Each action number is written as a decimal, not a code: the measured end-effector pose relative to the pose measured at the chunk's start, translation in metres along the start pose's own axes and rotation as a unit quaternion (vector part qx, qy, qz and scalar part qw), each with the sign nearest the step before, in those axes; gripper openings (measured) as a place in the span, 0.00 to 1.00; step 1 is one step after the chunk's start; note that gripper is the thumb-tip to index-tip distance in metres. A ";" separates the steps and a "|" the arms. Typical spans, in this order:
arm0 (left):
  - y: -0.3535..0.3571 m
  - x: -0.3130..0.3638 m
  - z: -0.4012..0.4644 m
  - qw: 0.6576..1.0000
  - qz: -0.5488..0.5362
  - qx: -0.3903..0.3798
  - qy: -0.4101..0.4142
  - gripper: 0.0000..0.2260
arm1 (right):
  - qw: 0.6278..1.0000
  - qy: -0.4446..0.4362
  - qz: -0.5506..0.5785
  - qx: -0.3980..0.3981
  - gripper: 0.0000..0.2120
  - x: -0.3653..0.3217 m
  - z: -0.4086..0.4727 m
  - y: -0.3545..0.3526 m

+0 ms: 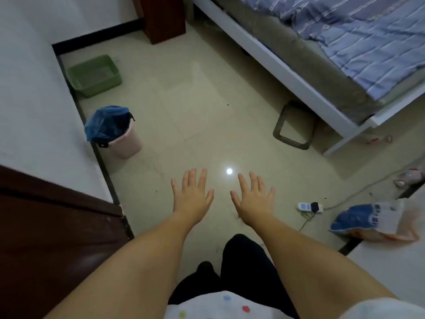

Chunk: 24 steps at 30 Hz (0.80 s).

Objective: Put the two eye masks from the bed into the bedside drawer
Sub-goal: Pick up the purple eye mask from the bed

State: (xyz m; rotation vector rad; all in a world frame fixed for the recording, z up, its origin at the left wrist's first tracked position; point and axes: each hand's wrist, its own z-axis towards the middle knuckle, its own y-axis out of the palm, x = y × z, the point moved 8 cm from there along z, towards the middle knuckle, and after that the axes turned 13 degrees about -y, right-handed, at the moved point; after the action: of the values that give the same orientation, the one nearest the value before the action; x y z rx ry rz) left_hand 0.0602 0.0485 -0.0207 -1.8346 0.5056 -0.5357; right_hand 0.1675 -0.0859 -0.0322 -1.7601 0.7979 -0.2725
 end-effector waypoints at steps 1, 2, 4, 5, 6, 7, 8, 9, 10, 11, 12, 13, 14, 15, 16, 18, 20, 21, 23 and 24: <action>-0.004 0.003 0.013 1.000 -0.005 0.002 0.005 0.28 | 1.000 0.002 0.001 0.006 0.29 0.003 0.011 -0.007; -0.007 0.009 0.026 1.000 -0.006 0.003 0.008 0.28 | 1.000 0.009 0.003 0.014 0.29 0.007 0.021 -0.014; -0.017 0.023 0.057 1.000 -0.001 0.013 0.026 0.28 | 0.999 0.014 0.007 0.028 0.29 0.016 0.049 -0.031; -0.023 0.031 0.077 0.999 -0.001 0.018 0.034 0.28 | 0.999 0.014 0.013 0.032 0.28 0.021 0.066 -0.040; -0.030 0.040 0.097 0.999 -0.002 0.025 0.043 0.27 | 0.999 0.012 0.016 0.036 0.28 0.026 0.085 -0.051; -0.038 0.049 0.118 0.998 0.001 0.034 0.048 0.27 | 0.999 0.013 0.015 0.039 0.28 0.032 0.106 -0.061; -0.046 0.057 0.142 0.998 0.002 0.041 0.050 0.27 | 0.999 0.013 0.015 0.040 0.28 0.039 0.128 -0.073; -0.054 0.065 0.166 0.998 0.001 0.048 0.050 0.27 | 0.999 0.012 0.015 0.044 0.28 0.046 0.152 -0.084; -0.064 0.073 0.191 0.998 0.000 0.051 0.048 0.27 | 0.999 0.009 0.014 0.044 0.28 0.054 0.175 -0.097; -0.074 0.082 0.216 0.997 0.001 0.058 0.045 0.27 | 0.999 0.008 0.011 0.048 0.28 0.061 0.199 -0.112; -0.085 0.090 0.241 0.997 0.001 0.059 0.043 0.27 | 0.999 0.006 0.009 0.051 0.28 0.069 0.224 -0.127; -0.096 0.098 0.265 0.997 -0.003 0.059 0.040 0.27 | 0.998 0.003 0.005 0.056 0.28 0.076 0.248 -0.142; -0.107 0.105 0.288 0.998 -0.011 0.059 0.036 0.27 | 0.998 0.001 0.003 0.061 0.28 0.081 0.271 -0.158; -0.119 0.113 0.311 0.997 -0.018 0.063 0.031 0.27 | 0.998 -0.001 0.000 0.068 0.28 0.085 0.295 -0.173; -0.130 0.118 0.332 0.997 -0.024 0.064 0.023 0.28 | 0.998 -0.004 -0.004 0.067 0.28 0.087 0.318 -0.188; -0.148 0.124 0.373 0.997 -0.033 0.063 0.015 0.28 | 0.998 -0.014 -0.008 0.058 0.28 0.086 0.363 -0.212; -0.163 0.121 0.413 0.997 -0.035 0.071 0.007 0.28 | 0.998 -0.031 -0.019 0.053 0.28 0.079 0.408 -0.231; -0.170 0.118 0.435 0.997 -0.035 0.072 0.001 0.28 | 0.998 -0.038 -0.020 0.049 0.28 0.075 0.431 -0.238; -0.180 0.108 0.482 0.997 -0.037 0.073 -0.011 0.28 | 0.998 -0.049 -0.019 0.044 0.28 0.066 0.480 -0.250; -0.186 0.104 0.507 0.996 -0.034 0.076 -0.013 0.28 | 0.997 -0.053 -0.022 0.045 0.28 0.060 0.506 -0.256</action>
State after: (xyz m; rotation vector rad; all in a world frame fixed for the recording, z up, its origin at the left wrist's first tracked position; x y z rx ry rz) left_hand 0.4569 0.4281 0.0197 -1.7156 0.3749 -0.5805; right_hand 0.5882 0.2963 0.0152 -1.6936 0.6626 -0.2387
